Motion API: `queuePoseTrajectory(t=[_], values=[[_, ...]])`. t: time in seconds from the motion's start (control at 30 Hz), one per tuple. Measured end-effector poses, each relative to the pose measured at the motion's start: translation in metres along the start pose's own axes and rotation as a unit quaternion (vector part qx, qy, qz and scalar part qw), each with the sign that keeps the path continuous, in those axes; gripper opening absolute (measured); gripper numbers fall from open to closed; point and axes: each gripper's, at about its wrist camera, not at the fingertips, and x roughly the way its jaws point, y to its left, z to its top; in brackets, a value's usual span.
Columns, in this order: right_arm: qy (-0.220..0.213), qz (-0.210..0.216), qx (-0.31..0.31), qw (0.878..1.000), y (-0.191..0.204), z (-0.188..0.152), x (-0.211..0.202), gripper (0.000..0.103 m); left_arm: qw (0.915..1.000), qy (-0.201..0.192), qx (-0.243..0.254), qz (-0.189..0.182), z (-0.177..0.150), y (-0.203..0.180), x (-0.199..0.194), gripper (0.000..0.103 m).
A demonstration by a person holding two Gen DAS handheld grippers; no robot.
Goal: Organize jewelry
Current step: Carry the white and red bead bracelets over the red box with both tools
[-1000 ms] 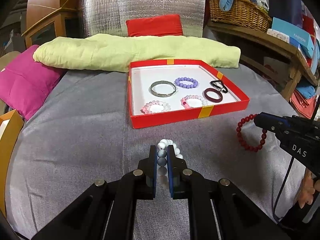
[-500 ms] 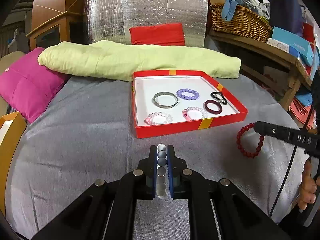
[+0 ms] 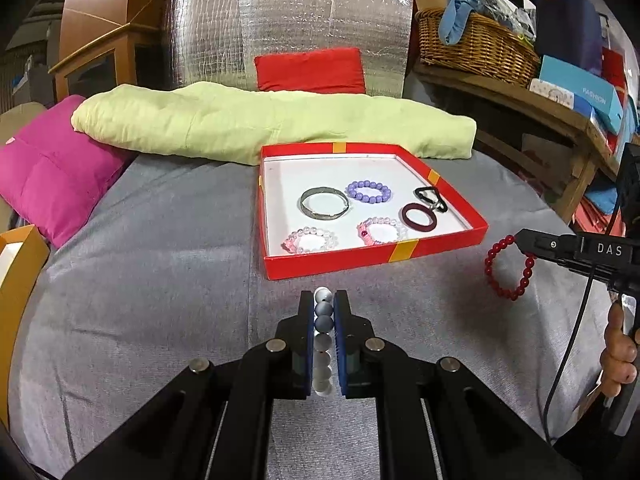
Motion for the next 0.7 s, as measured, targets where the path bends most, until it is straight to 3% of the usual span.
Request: queuePoseTrajectory(t=[0.43, 0.7], values=[[-0.019, 0.030, 0.013, 0.999, 0.014, 0.040, 0.007, 0.011, 0.9996, 0.003, -0.009, -0.027, 0.025, -0.005, 0.006, 0.010], [-0.042, 0.030, 0.000, 0.999, 0.020, 0.081, 0.038, 0.011, 0.9994, -0.011, 0.002, -0.034, 0.087, -0.014, 0.034, 0.010]])
